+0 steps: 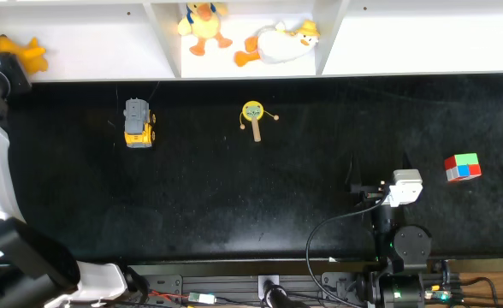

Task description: Store Toys

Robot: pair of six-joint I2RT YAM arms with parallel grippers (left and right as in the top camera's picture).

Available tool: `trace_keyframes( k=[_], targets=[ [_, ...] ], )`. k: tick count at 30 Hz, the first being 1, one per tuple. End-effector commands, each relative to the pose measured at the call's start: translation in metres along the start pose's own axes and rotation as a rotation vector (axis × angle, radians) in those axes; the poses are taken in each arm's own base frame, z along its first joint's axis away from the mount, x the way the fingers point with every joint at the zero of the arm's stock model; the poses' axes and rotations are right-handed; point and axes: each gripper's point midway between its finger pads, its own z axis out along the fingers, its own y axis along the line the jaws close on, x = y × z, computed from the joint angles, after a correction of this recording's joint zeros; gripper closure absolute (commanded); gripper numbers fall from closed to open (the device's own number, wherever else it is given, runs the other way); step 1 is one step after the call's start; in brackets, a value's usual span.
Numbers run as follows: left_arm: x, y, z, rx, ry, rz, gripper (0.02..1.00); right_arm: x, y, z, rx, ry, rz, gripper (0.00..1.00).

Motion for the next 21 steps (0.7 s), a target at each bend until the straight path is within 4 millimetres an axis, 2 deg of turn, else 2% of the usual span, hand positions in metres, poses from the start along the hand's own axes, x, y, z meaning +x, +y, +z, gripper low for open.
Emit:
trace_keyframes(
  k=[1, 9, 15, 21],
  targets=[
    [-0.001, 0.005, 0.011, -0.015, 0.002, 0.011, 0.783, 0.003, 0.001, 0.0, -0.005, 0.0, 0.008, 0.005],
    [0.011, 0.003, 0.026, -0.006, 0.039, 0.007, 0.779, 0.003, 0.001, 0.0, -0.005, 0.0, 0.008, 0.005],
    [-0.003, -0.007, 0.027, 0.004, -0.012, 0.025, 0.766, 0.003, 0.001, 0.0, -0.005, 0.0, 0.007, 0.005],
    [-0.005, -0.01, 0.029, 0.008, -0.023, 0.029, 0.757, 0.003, 0.001, 0.0, -0.005, 0.0, 0.008, 0.005]
  ],
)
